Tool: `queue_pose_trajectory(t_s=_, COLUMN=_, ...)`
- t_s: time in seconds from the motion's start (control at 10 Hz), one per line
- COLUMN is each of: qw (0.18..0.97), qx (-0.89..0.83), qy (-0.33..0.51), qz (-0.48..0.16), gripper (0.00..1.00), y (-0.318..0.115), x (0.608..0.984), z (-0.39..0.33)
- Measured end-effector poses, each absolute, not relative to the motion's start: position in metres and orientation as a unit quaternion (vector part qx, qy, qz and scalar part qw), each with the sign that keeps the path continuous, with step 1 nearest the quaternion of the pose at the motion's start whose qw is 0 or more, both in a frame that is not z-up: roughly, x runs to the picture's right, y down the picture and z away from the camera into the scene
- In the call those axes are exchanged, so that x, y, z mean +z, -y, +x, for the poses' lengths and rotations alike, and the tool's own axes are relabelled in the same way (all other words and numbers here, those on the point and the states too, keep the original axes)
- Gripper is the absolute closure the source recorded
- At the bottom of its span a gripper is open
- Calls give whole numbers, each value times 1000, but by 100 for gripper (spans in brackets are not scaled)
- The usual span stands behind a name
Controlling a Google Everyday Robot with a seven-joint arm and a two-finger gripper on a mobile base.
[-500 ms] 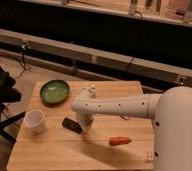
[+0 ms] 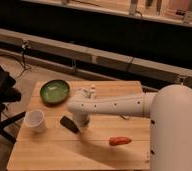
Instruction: Push the eraser across the table
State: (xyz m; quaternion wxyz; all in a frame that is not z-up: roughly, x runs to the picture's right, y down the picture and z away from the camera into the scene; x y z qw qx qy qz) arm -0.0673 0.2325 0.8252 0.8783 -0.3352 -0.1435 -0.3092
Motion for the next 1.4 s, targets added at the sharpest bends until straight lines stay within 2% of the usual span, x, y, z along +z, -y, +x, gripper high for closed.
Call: queue_pose_trajectory(t_s=1.4, qw=867, qx=-336, qy=160, qz=-333, gripper=96, y=-243, x=820, z=-89)
